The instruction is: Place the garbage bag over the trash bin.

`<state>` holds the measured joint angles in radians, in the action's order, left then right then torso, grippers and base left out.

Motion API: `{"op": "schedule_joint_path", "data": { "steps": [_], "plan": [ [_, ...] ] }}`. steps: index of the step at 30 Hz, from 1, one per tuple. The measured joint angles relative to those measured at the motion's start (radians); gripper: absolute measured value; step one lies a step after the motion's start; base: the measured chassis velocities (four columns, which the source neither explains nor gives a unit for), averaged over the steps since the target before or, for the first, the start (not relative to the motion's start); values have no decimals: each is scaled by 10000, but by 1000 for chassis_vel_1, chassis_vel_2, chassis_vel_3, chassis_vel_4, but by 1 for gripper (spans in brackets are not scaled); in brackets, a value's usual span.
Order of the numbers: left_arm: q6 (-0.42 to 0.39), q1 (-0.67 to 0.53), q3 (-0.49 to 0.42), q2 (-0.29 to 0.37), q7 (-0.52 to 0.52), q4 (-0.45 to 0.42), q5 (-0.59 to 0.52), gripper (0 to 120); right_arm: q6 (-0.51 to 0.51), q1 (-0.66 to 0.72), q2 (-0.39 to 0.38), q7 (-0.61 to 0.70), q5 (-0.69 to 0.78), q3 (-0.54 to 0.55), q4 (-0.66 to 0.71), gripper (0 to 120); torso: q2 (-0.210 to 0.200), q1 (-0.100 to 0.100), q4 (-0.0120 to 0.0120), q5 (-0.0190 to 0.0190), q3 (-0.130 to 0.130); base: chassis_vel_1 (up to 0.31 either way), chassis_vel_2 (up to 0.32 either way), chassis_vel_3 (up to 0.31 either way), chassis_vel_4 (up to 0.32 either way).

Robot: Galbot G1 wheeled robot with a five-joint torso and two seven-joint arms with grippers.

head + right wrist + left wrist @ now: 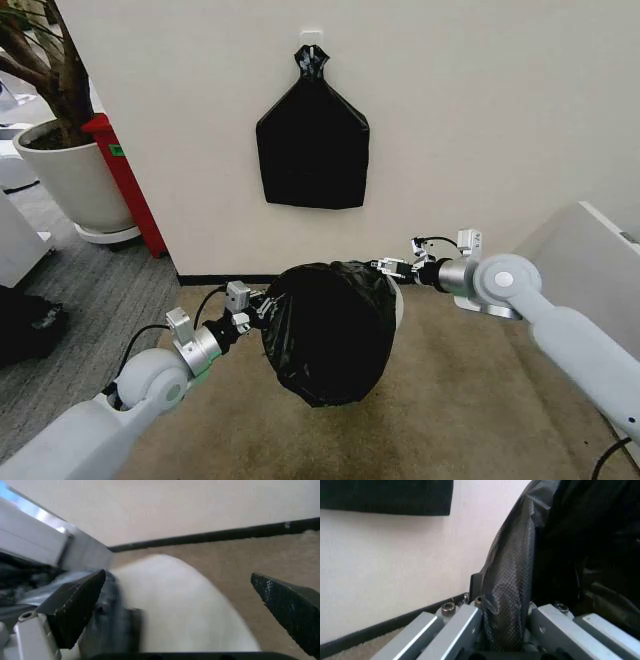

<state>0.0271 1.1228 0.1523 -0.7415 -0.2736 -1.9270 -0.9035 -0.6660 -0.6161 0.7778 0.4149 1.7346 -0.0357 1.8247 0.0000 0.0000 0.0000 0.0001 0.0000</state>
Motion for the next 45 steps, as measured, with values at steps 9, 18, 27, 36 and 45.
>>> {"op": "schedule_joint_path", "data": {
  "steps": [9, 18, 27, 36, 45],
  "plan": [
    [-242, 87, -105, -226, 844, 329, -573, 0, 961, 251, 79, 907, 1571, -594, 916, 100, 0, 0, 0, 0, 0, 0, 0, 0, 0],
    [-1945, -354, -510, -544, 4691, -375, -1711, 0, 825, 733, 98, 1342, -1027, 19, 3106, 100, 0, 0, 0, -3, 0, 0, 0, 0, 0],
    [-2998, -1139, -799, -720, 7907, -1493, -3863, 0, 88, 1341, 378, 1475, -2829, 2609, 4975, 77, 1, 0, -4, -2, -2, 0, 0, 0, 0],
    [-3100, -1157, -836, -745, 8229, -1875, -3953, 0, 1458, 2240, 2518, 5526, -2767, 4818, 3302, 43, 0, 0, 4, -5, 0, 0, 0, 0, 0],
    [-3113, -1072, -778, -823, 8267, -1926, -4007, 0, 2120, 1856, 3263, 6742, -3362, 5318, 2326, 12, 0, 0, 0, -4, 0, 0, 0, 0, 0]
  ]
}}
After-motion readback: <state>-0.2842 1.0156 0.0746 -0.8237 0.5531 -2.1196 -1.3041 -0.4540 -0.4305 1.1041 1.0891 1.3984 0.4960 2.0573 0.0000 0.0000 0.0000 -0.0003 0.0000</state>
